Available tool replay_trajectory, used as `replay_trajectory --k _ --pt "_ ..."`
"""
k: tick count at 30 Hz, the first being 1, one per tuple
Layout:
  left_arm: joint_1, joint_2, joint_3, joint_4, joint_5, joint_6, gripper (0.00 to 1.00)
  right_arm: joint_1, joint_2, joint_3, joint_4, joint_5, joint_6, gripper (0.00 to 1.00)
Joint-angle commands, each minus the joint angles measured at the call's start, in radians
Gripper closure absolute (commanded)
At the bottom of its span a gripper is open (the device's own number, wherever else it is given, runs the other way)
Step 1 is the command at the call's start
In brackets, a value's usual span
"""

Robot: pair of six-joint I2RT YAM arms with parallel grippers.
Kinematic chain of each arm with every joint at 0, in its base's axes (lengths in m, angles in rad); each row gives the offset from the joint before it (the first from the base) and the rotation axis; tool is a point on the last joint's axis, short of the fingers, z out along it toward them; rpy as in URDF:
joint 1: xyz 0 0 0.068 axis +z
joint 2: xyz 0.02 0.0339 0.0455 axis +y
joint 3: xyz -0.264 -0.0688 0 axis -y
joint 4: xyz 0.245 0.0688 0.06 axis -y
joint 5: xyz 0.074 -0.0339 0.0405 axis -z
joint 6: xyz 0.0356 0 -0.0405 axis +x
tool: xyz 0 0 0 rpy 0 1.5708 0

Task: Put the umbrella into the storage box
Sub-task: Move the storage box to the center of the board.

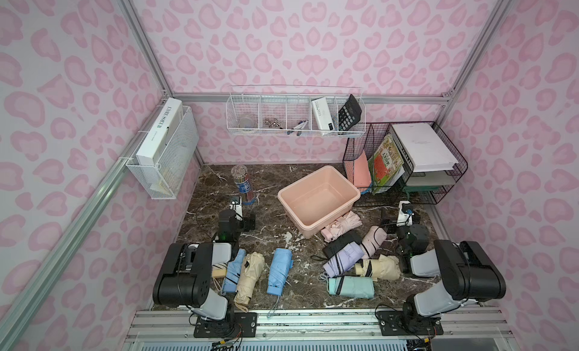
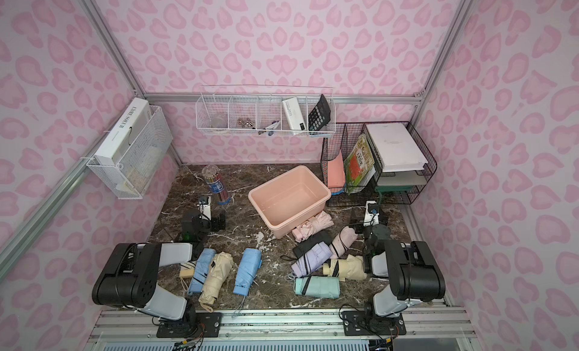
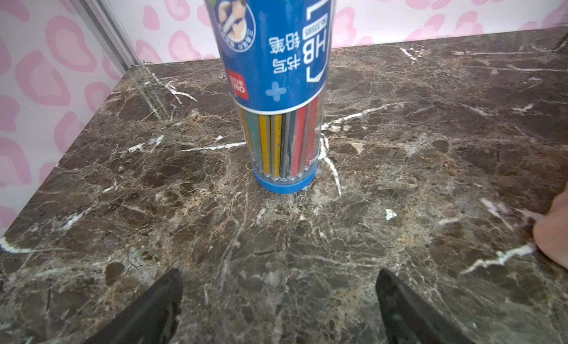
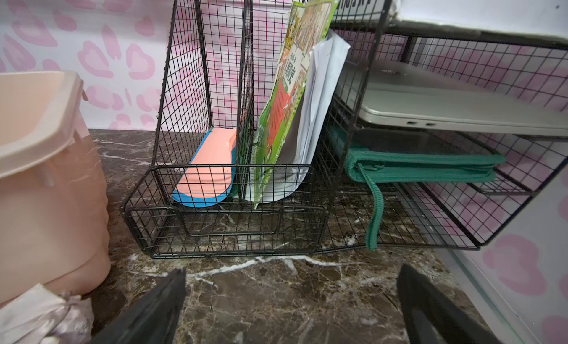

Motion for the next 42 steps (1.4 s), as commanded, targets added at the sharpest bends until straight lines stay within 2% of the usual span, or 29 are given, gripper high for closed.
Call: replay_trajectory --k 1,16,20,24,29,31,33,35,36,39,42 --pt "0.000 -0.004 -0.001 0.006 0.003 0.001 0.01 0.001 -0.003 -0.002 0.032 0.002 -0.001 0.01" --pt "0.000 -0.006 -0.003 0.009 0.003 0.001 0.02 0.002 -0.004 -0.005 0.035 0.006 -0.003 0.01" --pt "0.000 -0.044 0.000 -0.008 0.000 0.023 0.06 0.018 -0.070 -0.070 0.106 0.145 0.026 0.01" --pt "-0.001 -0.160 0.076 -0.246 -0.046 -0.020 0.04 0.020 -0.202 -0.111 0.055 0.242 0.050 0.01" --pt "-0.001 -0.292 0.114 -0.368 -0.051 -0.040 0.02 0.024 -0.332 -0.104 -0.101 0.355 0.129 0.01" --pt "0.000 -0.347 0.162 -0.485 -0.070 -0.095 0.02 0.023 -0.409 -0.069 -0.246 0.391 0.201 0.01" --pt "0.003 -0.384 0.250 -0.681 -0.133 -0.236 0.02 0.017 -0.476 -0.025 -0.406 0.404 0.323 0.01" --pt "0.021 -0.400 0.324 -0.860 -0.143 -0.316 0.02 -0.001 -0.528 0.013 -0.540 0.383 0.458 0.01" --pt "0.029 -0.410 0.343 -0.910 -0.125 -0.337 0.02 -0.026 -0.553 0.025 -0.585 0.326 0.489 0.01" --pt "0.034 -0.456 0.359 -0.965 -0.066 -0.360 0.02 -0.067 -0.618 0.038 -0.644 0.143 0.561 0.01" --pt "0.035 -0.520 0.373 -1.036 -0.004 -0.390 0.02 -0.066 -0.669 0.055 -0.696 0.039 0.588 0.01"
